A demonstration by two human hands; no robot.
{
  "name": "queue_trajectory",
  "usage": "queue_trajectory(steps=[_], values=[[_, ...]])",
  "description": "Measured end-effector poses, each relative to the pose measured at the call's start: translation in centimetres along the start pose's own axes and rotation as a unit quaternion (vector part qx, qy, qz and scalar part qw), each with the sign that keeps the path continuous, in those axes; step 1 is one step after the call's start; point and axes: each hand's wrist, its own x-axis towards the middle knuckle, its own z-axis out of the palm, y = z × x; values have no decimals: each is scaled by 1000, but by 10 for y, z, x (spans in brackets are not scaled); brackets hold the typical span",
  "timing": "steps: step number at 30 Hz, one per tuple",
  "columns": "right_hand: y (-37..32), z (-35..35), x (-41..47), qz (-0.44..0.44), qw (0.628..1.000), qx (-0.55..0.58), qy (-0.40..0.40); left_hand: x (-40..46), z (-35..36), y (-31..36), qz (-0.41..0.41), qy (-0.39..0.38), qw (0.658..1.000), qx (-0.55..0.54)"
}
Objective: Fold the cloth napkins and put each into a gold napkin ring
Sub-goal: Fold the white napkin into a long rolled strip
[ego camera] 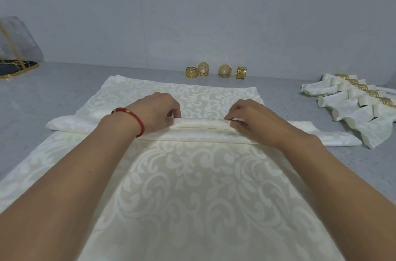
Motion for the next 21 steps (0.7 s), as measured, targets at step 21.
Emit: queue_trajectory(steps=[21], values=[[-5,-11,-7,-10,994,90,-65,-15,-14,11,18,-67,996,-50]])
